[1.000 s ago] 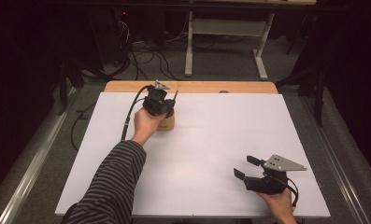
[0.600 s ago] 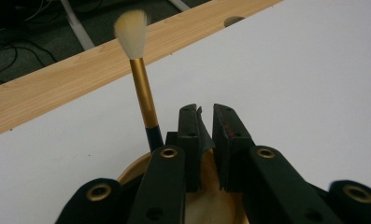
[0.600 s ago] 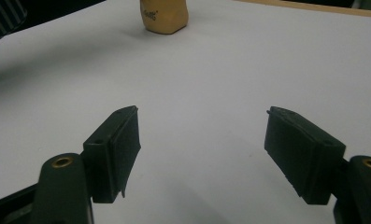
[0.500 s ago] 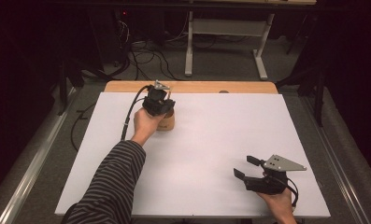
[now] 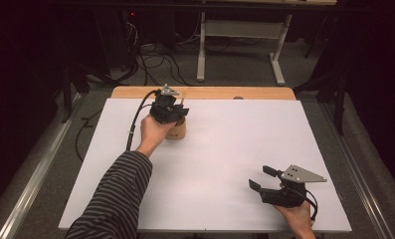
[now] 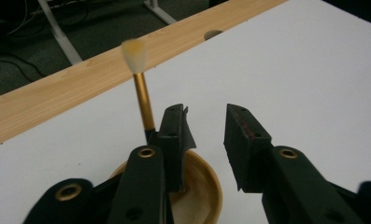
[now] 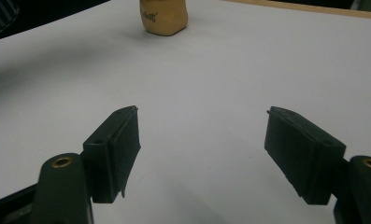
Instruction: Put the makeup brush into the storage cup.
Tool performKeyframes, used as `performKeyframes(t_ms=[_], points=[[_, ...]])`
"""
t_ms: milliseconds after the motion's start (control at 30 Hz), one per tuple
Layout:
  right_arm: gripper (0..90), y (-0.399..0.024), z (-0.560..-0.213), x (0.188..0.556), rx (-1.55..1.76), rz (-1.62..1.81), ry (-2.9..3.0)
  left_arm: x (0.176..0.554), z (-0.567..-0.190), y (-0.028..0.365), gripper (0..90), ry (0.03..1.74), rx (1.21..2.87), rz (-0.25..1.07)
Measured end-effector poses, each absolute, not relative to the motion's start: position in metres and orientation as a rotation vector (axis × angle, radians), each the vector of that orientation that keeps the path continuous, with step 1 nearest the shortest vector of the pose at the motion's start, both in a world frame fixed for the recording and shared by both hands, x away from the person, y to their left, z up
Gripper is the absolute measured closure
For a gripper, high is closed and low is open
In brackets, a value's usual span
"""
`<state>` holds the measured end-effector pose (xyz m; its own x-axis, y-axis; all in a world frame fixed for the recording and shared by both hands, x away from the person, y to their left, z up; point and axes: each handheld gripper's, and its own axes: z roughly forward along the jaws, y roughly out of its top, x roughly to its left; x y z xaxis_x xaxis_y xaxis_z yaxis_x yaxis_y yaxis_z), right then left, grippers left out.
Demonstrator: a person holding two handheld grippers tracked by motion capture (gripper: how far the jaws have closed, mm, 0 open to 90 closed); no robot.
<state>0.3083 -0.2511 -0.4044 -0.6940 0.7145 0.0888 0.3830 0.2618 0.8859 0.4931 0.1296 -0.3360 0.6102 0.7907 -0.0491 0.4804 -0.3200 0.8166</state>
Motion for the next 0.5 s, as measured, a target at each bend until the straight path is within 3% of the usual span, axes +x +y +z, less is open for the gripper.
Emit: performKeyframes(t_ms=[500], points=[[28.2, -0.255, -0.403, 0.310, 1.032, 1.432, 2.190, 0.474, -0.312, 0.138, 55.1, 0.956, 1.897, 0.483]])
